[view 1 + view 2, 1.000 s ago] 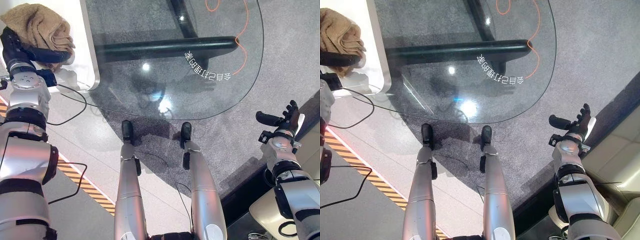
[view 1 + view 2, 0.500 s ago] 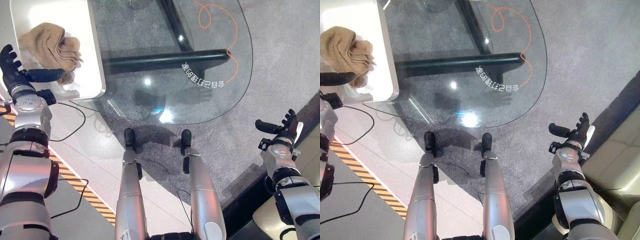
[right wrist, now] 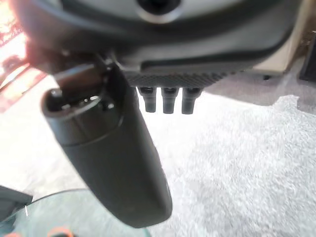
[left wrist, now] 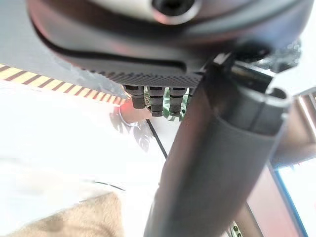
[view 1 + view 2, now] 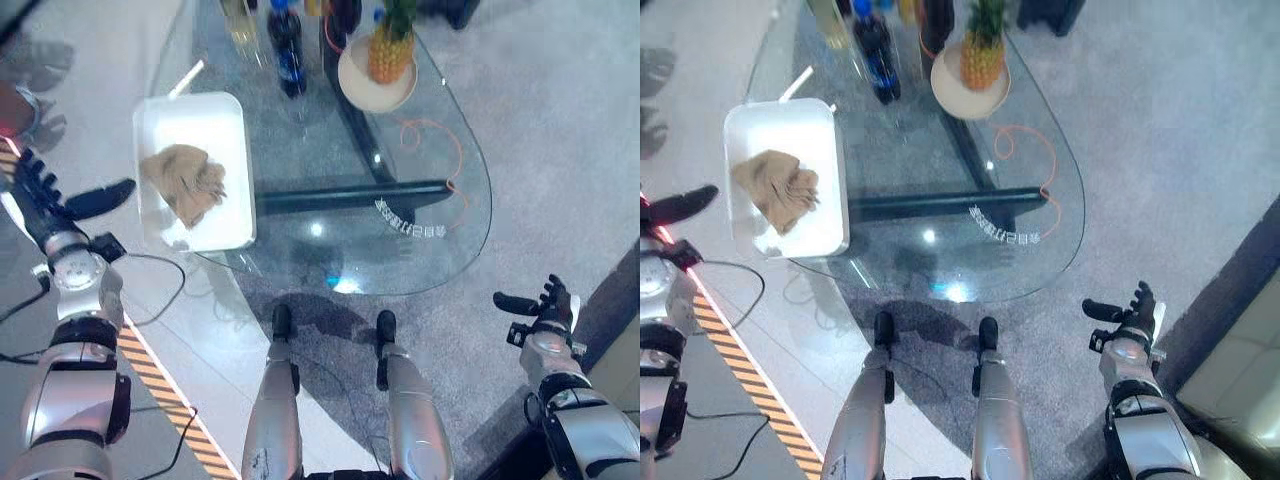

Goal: Wipe the table with a cloth and put it in the basket.

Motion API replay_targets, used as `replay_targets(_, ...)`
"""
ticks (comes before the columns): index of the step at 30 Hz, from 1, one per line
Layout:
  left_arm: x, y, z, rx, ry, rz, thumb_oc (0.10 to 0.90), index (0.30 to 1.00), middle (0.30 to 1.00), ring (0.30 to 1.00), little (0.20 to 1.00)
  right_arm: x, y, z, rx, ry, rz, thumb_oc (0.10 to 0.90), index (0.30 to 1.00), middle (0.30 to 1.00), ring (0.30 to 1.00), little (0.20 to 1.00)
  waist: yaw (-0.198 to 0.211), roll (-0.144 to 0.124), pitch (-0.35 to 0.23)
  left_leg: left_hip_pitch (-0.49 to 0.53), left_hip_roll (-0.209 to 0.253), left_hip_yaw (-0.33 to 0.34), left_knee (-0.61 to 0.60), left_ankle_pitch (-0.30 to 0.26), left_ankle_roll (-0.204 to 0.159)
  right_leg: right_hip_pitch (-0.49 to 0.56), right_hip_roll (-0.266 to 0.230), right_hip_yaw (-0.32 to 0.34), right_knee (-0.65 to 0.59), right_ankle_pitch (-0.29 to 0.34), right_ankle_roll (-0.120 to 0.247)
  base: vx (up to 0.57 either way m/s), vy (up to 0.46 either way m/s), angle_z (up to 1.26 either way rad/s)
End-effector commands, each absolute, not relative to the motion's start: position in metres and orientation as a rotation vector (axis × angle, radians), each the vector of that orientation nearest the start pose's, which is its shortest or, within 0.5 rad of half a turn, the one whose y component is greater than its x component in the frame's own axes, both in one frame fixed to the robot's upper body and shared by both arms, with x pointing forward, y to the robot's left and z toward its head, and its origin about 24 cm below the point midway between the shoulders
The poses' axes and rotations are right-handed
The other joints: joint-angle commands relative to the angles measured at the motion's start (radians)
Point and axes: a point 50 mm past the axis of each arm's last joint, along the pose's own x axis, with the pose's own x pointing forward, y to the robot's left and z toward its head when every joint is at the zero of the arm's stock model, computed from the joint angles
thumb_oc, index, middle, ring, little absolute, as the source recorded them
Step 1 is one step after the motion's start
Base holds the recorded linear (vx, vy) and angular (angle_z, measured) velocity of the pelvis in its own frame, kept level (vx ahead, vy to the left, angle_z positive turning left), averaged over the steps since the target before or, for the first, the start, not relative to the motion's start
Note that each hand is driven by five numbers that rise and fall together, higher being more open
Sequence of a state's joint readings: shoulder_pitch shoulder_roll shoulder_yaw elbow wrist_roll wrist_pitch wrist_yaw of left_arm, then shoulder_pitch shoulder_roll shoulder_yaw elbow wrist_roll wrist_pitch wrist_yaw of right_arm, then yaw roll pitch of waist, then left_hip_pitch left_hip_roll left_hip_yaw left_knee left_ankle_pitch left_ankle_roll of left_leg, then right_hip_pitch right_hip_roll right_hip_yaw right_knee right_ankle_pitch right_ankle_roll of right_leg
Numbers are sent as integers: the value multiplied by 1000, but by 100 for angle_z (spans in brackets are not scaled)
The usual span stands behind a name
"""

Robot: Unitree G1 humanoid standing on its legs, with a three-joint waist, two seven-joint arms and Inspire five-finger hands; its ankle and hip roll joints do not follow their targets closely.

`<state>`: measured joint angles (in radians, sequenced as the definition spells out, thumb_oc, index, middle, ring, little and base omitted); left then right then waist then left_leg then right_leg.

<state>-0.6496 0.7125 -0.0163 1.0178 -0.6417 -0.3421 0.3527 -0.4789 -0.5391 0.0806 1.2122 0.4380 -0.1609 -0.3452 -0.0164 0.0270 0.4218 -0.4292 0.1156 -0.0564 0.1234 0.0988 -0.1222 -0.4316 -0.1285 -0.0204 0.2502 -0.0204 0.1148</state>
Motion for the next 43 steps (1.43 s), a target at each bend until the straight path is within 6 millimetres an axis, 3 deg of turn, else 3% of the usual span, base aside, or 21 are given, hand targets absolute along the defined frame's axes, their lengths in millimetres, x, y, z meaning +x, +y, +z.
replay_targets(1, 299, 381, 106, -40, -170, 795, 800, 900, 900, 900, 900, 228, -359, -37, -265, 575, -759, 800, 900, 900, 900, 900, 0, -17, -132, 69, -141, 46, -49, -72, 74, 70, 66, 0, -84, -20, -29, 96, 18, -2)
replay_targets(7, 255, 371, 18, -47, 144, 755, 800, 900, 900, 900, 900, 186, -348, -75, -321, 776, -691, 800, 900, 900, 900, 900, 15, -21, -227, 261, -146, 43, -148, -72, 89, 263, 42, -22, -185, 9, -8, 165, 20, 7)
replay_targets(10, 216, 360, -35, -63, 369, 739, 800, 900, 900, 900, 900, 158, -336, -98, -337, 899, -646, 800, 900, 900, 900, 900, 22, -25, -286, 340, -136, 43, -185, -69, 91, 342, 35, -37, -219, 22, -2, 206, 2, 10)
replay_targets(15, 181, 345, -76, -54, 601, 686, 800, 900, 900, 900, 900, 137, -325, -113, -358, 1007, -602, 800, 900, 900, 900, 900, 28, -28, -342, 392, -126, 39, -208, -72, 86, 402, 32, -55, -250, 29, 0, 136, 0, 6)
replay_targets(20, 132, 321, -118, -39, 889, 603, 800, 900, 900, 900, 900, 110, -314, -129, -398, 1152, -511, 800, 900, 900, 900, 900, 24, -28, -373, 437, -116, 38, -211, -86, 82, 451, 27, -68, -265, 27, 2, 75, 27, 2)
replay_targets(28, 96, 300, -141, 19, 1143, 455, 800, 900, 900, 900, 900, 90, -303, -141, -435, 1267, -410, 800, 900, 900, 900, 900, 26, -29, -383, 475, -109, 40, -211, -99, 83, 490, 17, -81, -276, 26, 2, 38, 20, 2)
replay_targets(43, 87, 282, -150, 15, 1234, 341, 800, 900, 900, 900, 900, 79, -296, -146, -462, 1344, -299, 800, 900, 900, 900, 900, 16, -27, -385, 493, -96, 44, -211, -109, 76, 506, 12, -79, -294, 31, 7, 1, 2, 0)
